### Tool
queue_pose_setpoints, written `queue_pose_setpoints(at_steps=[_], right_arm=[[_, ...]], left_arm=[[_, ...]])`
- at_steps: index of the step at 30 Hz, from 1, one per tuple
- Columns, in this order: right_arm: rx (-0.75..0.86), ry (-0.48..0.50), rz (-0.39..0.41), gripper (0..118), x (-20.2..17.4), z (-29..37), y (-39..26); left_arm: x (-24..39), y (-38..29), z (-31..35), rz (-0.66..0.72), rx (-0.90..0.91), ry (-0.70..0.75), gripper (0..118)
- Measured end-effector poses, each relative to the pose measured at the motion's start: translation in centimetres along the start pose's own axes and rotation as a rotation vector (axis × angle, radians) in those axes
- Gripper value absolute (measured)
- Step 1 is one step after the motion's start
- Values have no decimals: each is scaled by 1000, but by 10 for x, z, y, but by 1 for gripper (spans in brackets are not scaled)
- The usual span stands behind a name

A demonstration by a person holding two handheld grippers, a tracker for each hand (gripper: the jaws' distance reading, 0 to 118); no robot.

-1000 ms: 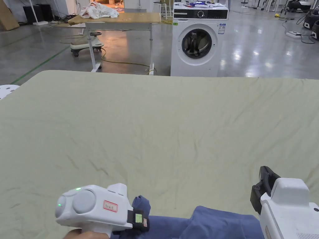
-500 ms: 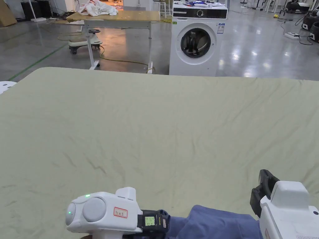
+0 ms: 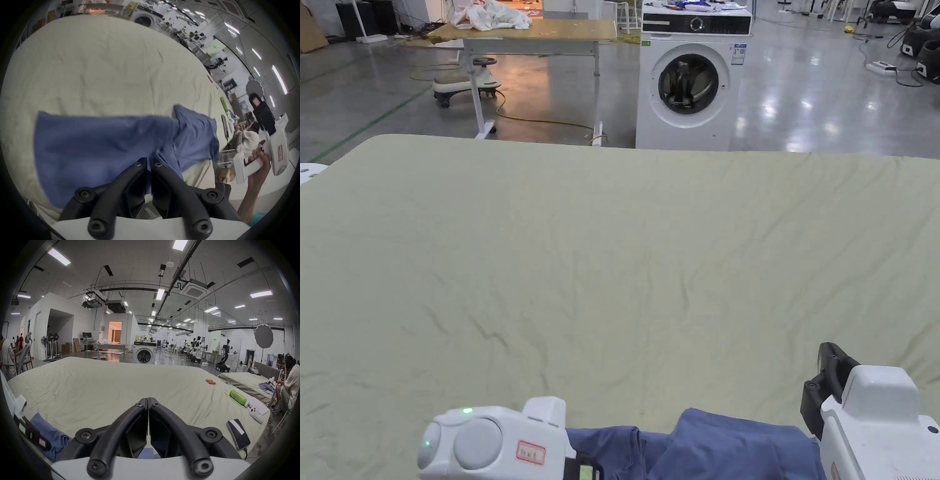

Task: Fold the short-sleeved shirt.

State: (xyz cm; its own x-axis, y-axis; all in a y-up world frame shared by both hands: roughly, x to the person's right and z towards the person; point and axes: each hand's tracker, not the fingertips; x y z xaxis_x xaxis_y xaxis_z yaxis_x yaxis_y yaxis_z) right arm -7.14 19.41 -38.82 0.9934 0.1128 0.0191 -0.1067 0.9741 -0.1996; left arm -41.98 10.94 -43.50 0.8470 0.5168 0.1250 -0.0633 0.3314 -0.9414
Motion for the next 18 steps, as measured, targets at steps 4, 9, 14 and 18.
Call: queue_pose_setpoints(at_steps=[4,9,14,18], right_arm=[[-10,-2,-2,0,1,-1,-4],[-21,0,-10,0,0,-2,-6],[-17,4,-10,0,-1,-3,-4],[-6,10,-11,0,-2,-4,-1]], left_arm=[[7,-15,-23,12,-1,-82,7],[6,-25,-45,1,28,-36,7],[-3,-21,-22,36,42,-83,11],[-22,-11,25,37,148,-96,51]])
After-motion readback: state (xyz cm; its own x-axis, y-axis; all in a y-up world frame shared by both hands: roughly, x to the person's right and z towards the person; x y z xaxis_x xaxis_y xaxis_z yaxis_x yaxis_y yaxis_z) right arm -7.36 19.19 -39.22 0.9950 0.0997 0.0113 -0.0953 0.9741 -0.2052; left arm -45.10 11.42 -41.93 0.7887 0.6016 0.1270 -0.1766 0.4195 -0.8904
